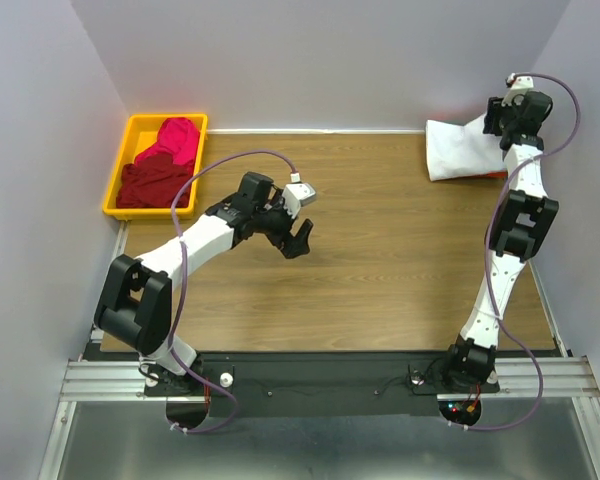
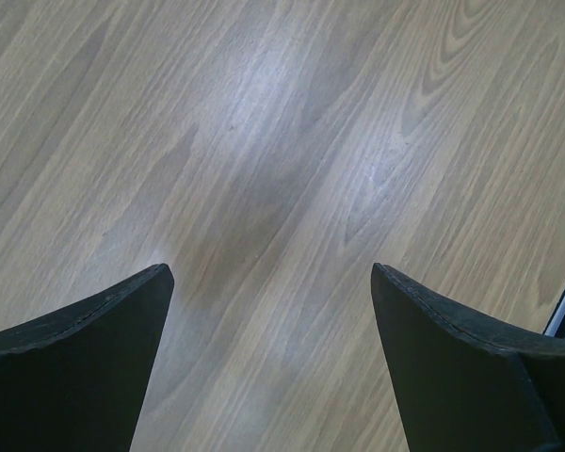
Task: Fold and stack the t-shirts
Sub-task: Neatly place the folded tshirt to the corner
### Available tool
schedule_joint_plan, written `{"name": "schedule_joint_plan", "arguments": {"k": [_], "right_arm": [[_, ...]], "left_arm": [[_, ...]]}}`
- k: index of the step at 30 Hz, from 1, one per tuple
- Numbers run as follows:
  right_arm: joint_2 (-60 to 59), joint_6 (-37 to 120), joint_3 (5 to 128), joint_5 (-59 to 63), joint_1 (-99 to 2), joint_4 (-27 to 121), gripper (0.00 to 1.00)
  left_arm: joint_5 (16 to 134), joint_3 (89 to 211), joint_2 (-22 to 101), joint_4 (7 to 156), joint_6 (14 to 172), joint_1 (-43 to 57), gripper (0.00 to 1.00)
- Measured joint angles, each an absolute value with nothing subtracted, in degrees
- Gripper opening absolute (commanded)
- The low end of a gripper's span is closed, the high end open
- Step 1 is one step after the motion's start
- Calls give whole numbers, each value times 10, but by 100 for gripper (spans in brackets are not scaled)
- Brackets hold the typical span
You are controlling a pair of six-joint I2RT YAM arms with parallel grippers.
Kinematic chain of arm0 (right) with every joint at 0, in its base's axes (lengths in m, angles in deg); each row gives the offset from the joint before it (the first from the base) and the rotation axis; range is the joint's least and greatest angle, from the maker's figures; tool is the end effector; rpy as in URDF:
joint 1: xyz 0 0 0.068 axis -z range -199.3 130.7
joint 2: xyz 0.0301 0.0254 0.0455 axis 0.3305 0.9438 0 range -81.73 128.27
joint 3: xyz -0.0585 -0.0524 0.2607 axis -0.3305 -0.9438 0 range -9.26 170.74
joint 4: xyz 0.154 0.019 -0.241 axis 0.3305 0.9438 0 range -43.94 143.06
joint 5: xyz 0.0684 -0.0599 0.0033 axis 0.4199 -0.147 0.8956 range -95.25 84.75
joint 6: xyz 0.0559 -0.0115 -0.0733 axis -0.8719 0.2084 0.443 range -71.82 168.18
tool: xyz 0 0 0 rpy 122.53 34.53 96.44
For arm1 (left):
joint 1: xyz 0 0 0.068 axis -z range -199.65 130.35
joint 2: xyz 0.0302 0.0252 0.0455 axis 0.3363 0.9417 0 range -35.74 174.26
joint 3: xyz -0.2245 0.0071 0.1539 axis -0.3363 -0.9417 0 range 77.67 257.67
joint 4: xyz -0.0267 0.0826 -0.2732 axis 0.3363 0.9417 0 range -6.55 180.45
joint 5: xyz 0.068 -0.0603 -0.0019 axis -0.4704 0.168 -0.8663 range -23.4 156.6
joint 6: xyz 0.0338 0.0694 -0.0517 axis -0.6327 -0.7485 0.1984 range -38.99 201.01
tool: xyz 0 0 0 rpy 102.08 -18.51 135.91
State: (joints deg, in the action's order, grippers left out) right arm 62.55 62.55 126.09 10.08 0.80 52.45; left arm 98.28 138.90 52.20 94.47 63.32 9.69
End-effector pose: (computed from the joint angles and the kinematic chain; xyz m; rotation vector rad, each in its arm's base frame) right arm 0.6282 -0.2063 0.2435 -0.0959 1.8298 -0.1776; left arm 0.3228 -0.2318 0.2193 1.1526 1.8850 -0.7268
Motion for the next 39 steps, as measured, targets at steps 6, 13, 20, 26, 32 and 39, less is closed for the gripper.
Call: {"name": "schedule_joint_plan", "arguments": {"k": [6,13,20,26,32,39], "right_arm": [[627,629,1263,86,13,519,88],[592,616,1225,101,13,518,100],[437,590,1079,148,3,533,100],[278,554,975,211,-28,594,100],[133,549,834,235,-75,695,100],[34,559,647,200,-206,778,100]], "left_arm": [[985,1403,522,944,638,60,99],[990,1404,510,943,658,14,99],[965,1423,469,948,685,-10,99],[931,1486,451,971,676,-35,99],[914,1489,428,1000,678,-67,99],[910,1416,417,1011,682,-79,99]]}}
